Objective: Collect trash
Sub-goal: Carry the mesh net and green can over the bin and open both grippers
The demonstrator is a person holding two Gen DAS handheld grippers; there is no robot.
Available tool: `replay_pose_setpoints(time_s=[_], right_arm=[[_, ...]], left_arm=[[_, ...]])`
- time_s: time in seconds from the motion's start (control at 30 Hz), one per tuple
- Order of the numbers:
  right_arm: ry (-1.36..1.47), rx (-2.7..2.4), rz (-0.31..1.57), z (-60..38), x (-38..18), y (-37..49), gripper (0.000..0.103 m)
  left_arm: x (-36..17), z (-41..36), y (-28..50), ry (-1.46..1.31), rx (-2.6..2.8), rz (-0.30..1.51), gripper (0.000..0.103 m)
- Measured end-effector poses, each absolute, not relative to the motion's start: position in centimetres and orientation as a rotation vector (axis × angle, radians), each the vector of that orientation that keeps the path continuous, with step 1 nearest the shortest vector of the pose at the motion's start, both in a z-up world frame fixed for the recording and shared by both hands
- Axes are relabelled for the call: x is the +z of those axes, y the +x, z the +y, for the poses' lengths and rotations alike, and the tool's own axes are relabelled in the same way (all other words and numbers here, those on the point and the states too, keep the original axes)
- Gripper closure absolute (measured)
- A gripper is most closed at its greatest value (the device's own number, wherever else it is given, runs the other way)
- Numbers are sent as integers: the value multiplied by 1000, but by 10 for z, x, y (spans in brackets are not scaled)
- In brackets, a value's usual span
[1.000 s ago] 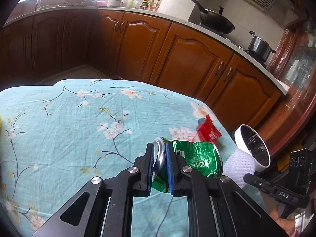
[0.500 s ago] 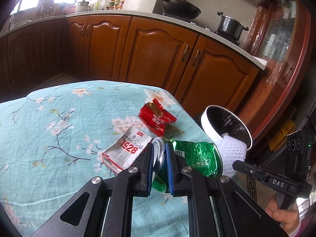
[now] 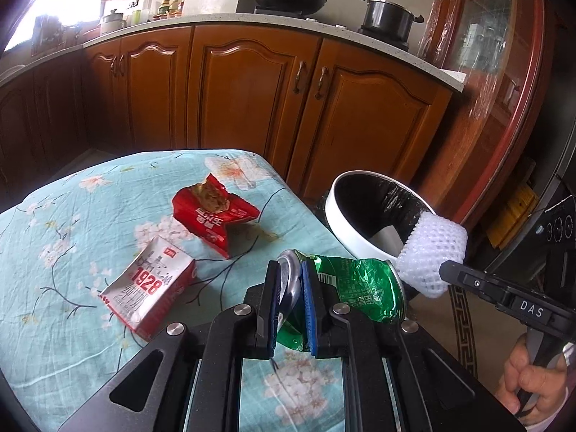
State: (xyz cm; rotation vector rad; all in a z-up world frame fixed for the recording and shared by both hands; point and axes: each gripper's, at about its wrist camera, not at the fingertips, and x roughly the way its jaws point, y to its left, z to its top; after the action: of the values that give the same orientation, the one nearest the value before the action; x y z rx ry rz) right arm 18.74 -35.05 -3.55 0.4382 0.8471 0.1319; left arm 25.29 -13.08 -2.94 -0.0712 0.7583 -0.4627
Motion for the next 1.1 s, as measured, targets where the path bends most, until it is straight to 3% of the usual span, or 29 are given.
replay_pose_setpoints(time_s=[1.1], right_arm=[[339,51,882,-413,-37,236,91]], left_arm=[[-29,-225,342,-34,-456,763,92]])
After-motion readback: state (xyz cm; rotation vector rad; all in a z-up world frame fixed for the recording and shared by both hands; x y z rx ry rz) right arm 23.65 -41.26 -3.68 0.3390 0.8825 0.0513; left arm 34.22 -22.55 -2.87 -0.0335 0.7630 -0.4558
